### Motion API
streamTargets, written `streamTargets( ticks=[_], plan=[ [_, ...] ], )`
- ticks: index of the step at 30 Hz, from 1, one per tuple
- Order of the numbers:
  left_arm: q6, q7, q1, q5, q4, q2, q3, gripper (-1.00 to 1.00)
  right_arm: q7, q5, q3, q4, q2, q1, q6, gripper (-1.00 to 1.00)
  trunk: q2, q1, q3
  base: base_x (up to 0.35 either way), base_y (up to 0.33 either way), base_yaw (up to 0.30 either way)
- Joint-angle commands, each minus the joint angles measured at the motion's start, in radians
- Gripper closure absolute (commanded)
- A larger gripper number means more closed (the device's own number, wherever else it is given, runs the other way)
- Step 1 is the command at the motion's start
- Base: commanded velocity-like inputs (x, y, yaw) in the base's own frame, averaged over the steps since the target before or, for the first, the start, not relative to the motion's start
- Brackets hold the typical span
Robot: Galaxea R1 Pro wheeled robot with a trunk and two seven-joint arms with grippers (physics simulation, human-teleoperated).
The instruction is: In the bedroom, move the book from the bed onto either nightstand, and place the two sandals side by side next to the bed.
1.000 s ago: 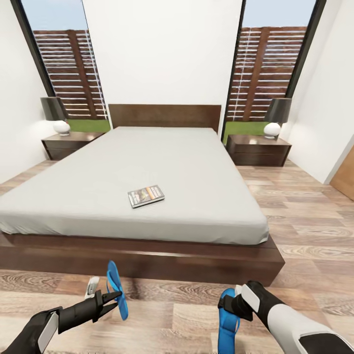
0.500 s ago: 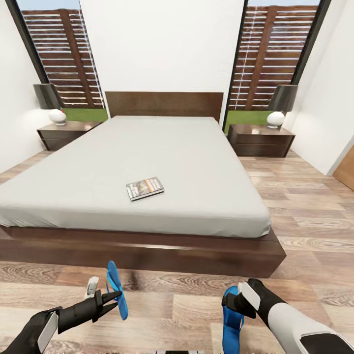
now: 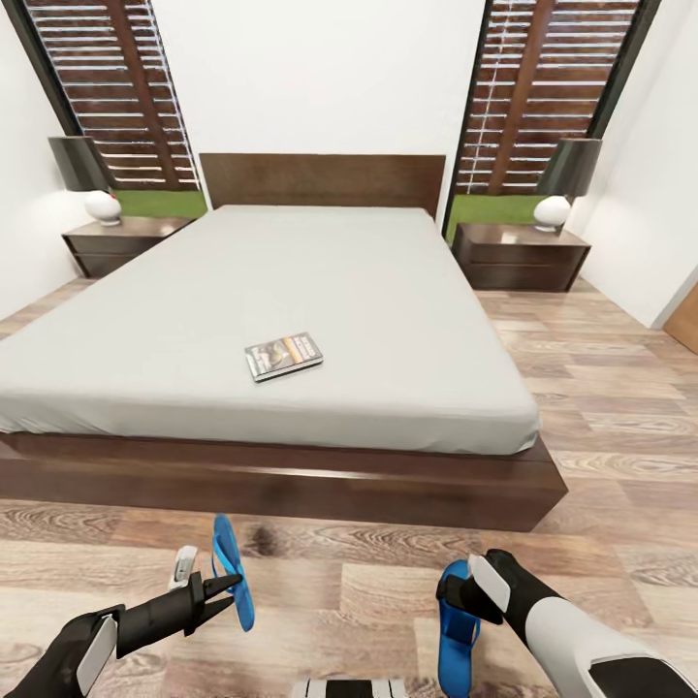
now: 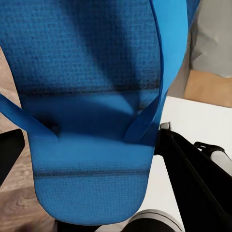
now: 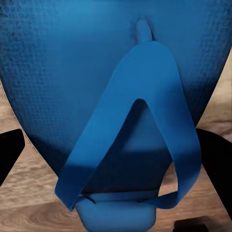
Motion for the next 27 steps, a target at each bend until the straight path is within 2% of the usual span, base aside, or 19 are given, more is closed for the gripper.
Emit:
streamTargets(
  ticks=[1, 5, 16, 20, 23, 27],
  plan=[
    [0.005, -0.003, 0.000, 0.003, 0.000, 0.000, 0.001, 1.00, -0.008, -0.011, 0.008, -0.002, 0.000, 0.000, -0.011, 1.00, -0.001, 0.000, -0.005, 0.000, 0.000, 0.000],
    [0.004, -0.003, 0.000, 0.002, 0.000, 0.000, 0.001, 1.00, -0.010, -0.012, 0.006, -0.002, 0.000, 0.000, -0.050, 1.00, -0.002, 0.002, -0.020, 0.000, 0.000, 0.000],
    [0.004, -0.003, 0.000, 0.002, 0.000, 0.000, 0.001, 1.00, -0.010, -0.011, 0.006, -0.043, 0.000, 0.000, -0.056, 1.00, -0.004, 0.007, -0.063, 0.000, 0.000, 0.000],
    [0.003, -0.003, 0.000, 0.002, 0.000, 0.000, 0.001, 1.00, -0.011, -0.011, 0.006, -0.053, 0.001, 0.003, -0.032, 1.00, -0.005, 0.009, -0.078, 0.000, 0.000, 0.000],
    [0.001, -0.003, 0.000, 0.002, 0.000, 0.000, 0.001, 1.00, -0.011, -0.011, 0.006, -0.070, 0.000, 0.004, 0.028, 1.00, -0.005, 0.009, -0.078, 0.000, 0.000, 0.000],
    [-0.001, -0.003, 0.000, 0.003, 0.000, 0.000, 0.001, 1.00, -0.012, -0.011, 0.006, -0.080, 0.001, 0.004, 0.068, 1.00, -0.005, 0.009, -0.078, 0.000, 0.000, 0.000]
  ],
)
